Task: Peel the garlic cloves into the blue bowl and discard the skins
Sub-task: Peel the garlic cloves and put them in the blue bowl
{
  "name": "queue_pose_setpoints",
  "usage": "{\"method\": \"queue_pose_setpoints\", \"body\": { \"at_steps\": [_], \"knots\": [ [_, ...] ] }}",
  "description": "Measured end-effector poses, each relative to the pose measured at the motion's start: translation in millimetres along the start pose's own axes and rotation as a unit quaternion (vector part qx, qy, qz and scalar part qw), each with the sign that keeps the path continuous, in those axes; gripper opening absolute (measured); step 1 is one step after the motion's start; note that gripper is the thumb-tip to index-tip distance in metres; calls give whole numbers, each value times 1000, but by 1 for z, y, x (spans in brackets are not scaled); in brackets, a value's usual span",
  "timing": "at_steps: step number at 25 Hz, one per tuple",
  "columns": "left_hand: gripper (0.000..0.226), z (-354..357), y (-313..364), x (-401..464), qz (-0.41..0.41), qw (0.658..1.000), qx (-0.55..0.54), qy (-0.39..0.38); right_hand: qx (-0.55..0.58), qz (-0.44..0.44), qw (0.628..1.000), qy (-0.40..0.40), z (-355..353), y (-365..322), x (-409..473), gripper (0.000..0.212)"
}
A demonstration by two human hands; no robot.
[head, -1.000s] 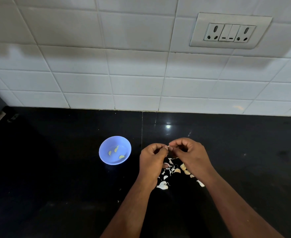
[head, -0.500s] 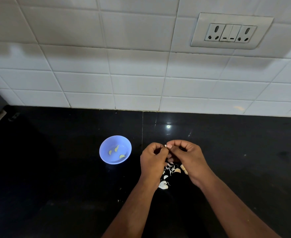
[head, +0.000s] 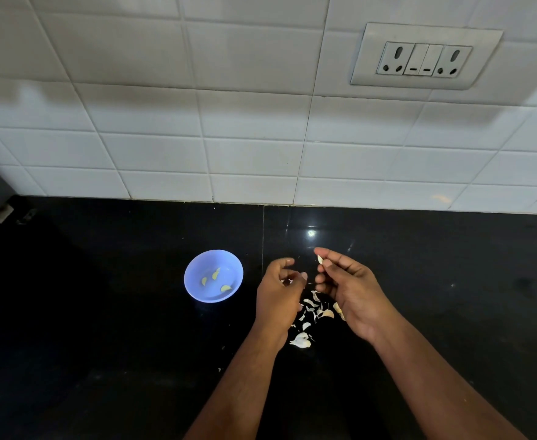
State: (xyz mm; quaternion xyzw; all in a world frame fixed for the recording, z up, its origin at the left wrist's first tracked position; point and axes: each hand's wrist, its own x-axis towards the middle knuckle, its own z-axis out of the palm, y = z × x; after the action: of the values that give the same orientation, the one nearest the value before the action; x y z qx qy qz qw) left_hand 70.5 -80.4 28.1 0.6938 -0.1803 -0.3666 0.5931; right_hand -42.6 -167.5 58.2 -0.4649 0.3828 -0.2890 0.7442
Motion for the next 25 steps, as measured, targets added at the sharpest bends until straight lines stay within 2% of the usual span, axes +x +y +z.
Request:
{"method": "queue_pose_setpoints", "body": {
  "at_steps": [2,4,6,8,11,16,21,25],
  "knots": [
    [10,1,0,1,-2,1000,-6,2,-32,-4,999,8,0,3,0,25],
    [32,3,5,-1,-13,1000,-16,14,-102,-28,994,23,2,3,-1,22],
    [40,4,10,-2,-29,999,-29,0,-203,-68,976,32,2,1,-3,19],
    [38,6,12,-4,-37,998,-21,-47,-293,-113,949,31,0,-3,-3,18],
    [28,7,15,-8,-58,992,-42,-105,-340,-166,925,26,0,-7,-3,19],
    [29,6,16,-10,-53,987,-94,-119,-335,-165,927,22,2,-8,-3,22],
    [26,3,13,-11,-30,989,-76,-126,-236,-111,965,-3,4,-12,-11,11],
    [19,4,10,-13,-2,990,-59,-125,-227,-104,968,-4,4,-11,-14,11]
  ]
}}
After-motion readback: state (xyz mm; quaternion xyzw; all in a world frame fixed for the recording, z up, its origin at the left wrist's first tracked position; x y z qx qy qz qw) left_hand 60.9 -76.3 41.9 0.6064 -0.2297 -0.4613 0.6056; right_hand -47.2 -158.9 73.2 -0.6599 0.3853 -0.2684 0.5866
